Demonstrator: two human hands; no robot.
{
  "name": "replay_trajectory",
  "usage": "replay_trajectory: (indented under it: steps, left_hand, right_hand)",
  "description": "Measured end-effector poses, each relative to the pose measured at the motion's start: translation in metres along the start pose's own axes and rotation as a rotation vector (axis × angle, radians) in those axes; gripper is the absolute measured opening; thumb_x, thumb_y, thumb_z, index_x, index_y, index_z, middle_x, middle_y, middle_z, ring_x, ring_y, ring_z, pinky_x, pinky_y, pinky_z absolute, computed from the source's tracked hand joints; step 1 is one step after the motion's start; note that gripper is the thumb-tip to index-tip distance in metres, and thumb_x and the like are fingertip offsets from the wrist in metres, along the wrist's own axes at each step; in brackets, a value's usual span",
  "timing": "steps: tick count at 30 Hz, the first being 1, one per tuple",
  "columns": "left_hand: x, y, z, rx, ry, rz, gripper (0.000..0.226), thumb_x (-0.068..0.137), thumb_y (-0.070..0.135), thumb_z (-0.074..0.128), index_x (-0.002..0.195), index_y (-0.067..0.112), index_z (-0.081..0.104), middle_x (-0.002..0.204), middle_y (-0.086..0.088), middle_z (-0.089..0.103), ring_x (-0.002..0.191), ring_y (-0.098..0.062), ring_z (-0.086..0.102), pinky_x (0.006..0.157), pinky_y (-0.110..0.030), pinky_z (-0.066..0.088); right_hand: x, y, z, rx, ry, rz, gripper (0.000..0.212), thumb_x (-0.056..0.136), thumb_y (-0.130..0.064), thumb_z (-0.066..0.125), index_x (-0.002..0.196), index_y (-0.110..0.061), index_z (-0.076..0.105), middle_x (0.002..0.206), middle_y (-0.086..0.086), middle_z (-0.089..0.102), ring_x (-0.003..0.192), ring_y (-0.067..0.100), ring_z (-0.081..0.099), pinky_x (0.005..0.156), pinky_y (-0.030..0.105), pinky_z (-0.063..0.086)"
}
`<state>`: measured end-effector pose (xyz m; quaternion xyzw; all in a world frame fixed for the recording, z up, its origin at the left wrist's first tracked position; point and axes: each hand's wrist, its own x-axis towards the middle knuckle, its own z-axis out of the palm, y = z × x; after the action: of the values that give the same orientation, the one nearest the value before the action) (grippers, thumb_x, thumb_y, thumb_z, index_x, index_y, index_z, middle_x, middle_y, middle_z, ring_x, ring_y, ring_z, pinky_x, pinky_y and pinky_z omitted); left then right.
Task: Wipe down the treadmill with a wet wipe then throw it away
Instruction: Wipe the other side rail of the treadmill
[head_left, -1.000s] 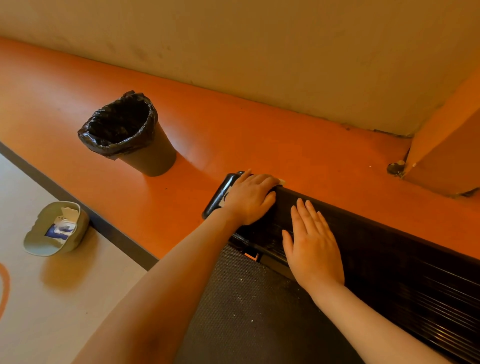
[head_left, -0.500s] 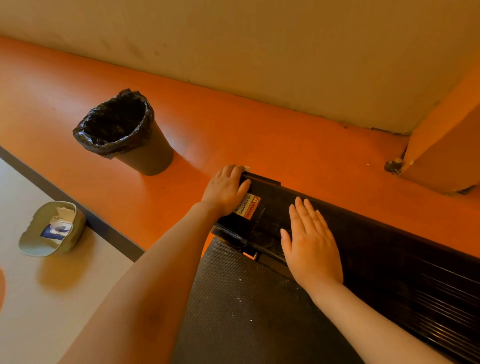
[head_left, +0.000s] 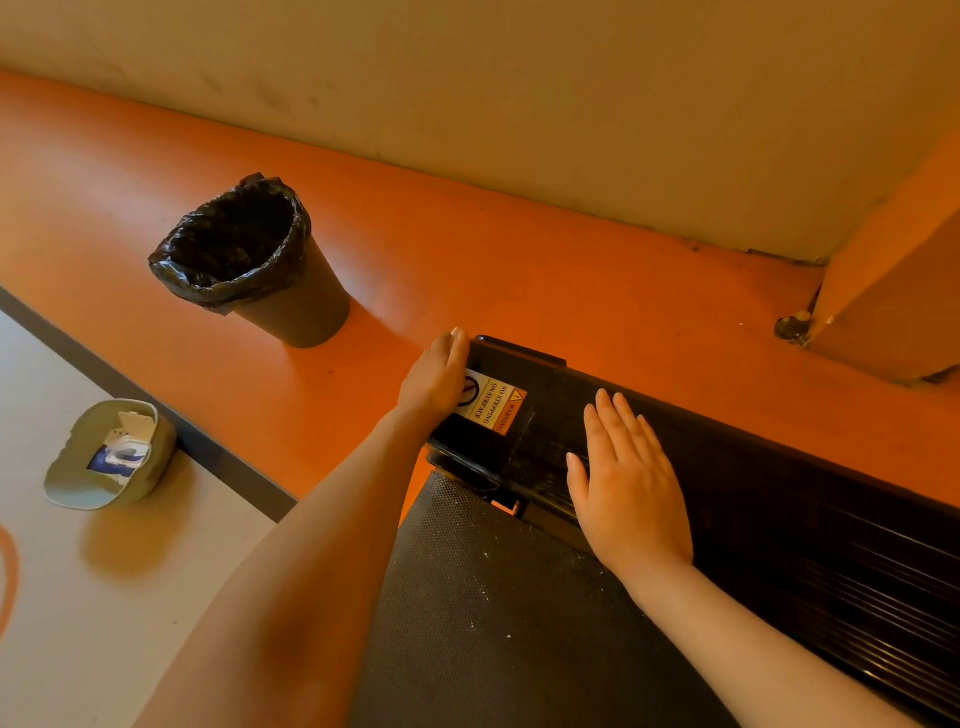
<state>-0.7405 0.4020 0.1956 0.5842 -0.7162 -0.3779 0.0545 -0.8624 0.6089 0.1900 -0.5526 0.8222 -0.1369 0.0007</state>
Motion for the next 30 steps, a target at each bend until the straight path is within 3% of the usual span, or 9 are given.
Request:
replay_trajectory:
  steps: [5,10,13,15,17,20,26,30]
  left_hand:
    - [-0.021,-0.025,-0.004,-0.03,0.023,-0.003,0.053,0.103,0.054,0.025,0.142,0.021,0.041,0.123,-0.006,0.062,0.113,-0.025,0.059,0.096,-0.043,0.047]
    - [-0.059,-0.057,0.001,-0.046,0.143,0.116,0.047,0.105,0.04,0.031,0.149,0.023,0.035,0.144,-0.001,0.049,0.132,-0.021,0.045,0.101,-0.037,0.041]
    - [-0.077,-0.067,0.008,-0.077,0.187,0.163,0.054,0.102,0.049,0.027,0.152,0.029,0.028,0.151,0.002,0.042,0.137,-0.017,0.039,0.104,-0.035,0.038]
    - [-0.087,-0.065,0.017,0.0,0.231,0.198,0.059,0.099,0.051,0.023,0.154,0.03,0.023,0.158,0.002,0.029,0.146,-0.014,0.023,0.117,-0.038,0.024]
    - [-0.098,-0.055,0.029,0.119,0.261,0.27,0.058,0.1,0.049,0.02,0.155,0.03,0.018,0.161,0.007,0.015,0.149,-0.005,0.003,0.122,-0.032,0.004]
    - [-0.121,-0.036,0.048,0.225,0.222,0.393,0.057,0.1,0.046,0.016,0.155,0.032,0.016,0.159,0.012,0.008,0.146,0.003,-0.007,0.121,-0.028,-0.005]
    - [-0.145,-0.017,0.064,0.228,0.188,0.547,0.05,0.101,0.032,0.028,0.151,0.027,0.031,0.156,0.004,0.031,0.147,-0.004,0.015,0.121,-0.033,0.008]
    - [-0.13,-0.022,0.041,0.207,0.177,0.572,0.052,0.099,0.042,0.038,0.149,0.027,0.034,0.148,0.006,0.046,0.139,-0.004,0.031,0.12,-0.035,0.012]
  right_hand:
    - [0.001,-0.001,0.002,-0.01,0.006,0.001,0.059,0.097,-0.038,0.027,0.136,-0.001,0.052,0.144,0.017,0.049,0.136,0.03,0.043,0.109,0.042,0.035]
    - [0.0,-0.001,0.003,-0.002,0.018,0.002,0.059,0.097,-0.038,0.028,0.136,-0.001,0.053,0.144,0.018,0.049,0.136,0.032,0.044,0.109,0.043,0.035]
    - [0.0,-0.001,0.003,0.008,0.02,-0.001,0.059,0.097,-0.037,0.028,0.136,0.0,0.052,0.143,0.019,0.049,0.136,0.032,0.044,0.109,0.043,0.035]
    - [-0.001,-0.001,0.002,0.009,0.019,-0.003,0.059,0.097,-0.037,0.028,0.136,0.0,0.052,0.144,0.018,0.048,0.136,0.032,0.043,0.109,0.043,0.034]
    - [-0.001,0.0,0.001,0.004,0.02,-0.007,0.057,0.097,-0.036,0.031,0.136,0.0,0.052,0.144,0.018,0.048,0.136,0.031,0.043,0.11,0.042,0.032]
    - [0.0,-0.001,0.001,-0.008,0.007,-0.008,0.053,0.096,-0.033,0.039,0.136,0.0,0.052,0.144,0.018,0.048,0.136,0.031,0.043,0.11,0.041,0.031]
    - [-0.001,0.001,0.0,-0.003,-0.022,0.007,0.049,0.095,-0.027,0.054,0.137,-0.001,0.051,0.146,0.016,0.046,0.138,0.029,0.04,0.111,0.04,0.029]
    - [-0.001,0.001,-0.001,0.008,-0.013,0.009,0.049,0.093,-0.025,0.059,0.135,-0.001,0.053,0.145,0.017,0.048,0.137,0.03,0.042,0.109,0.04,0.029]
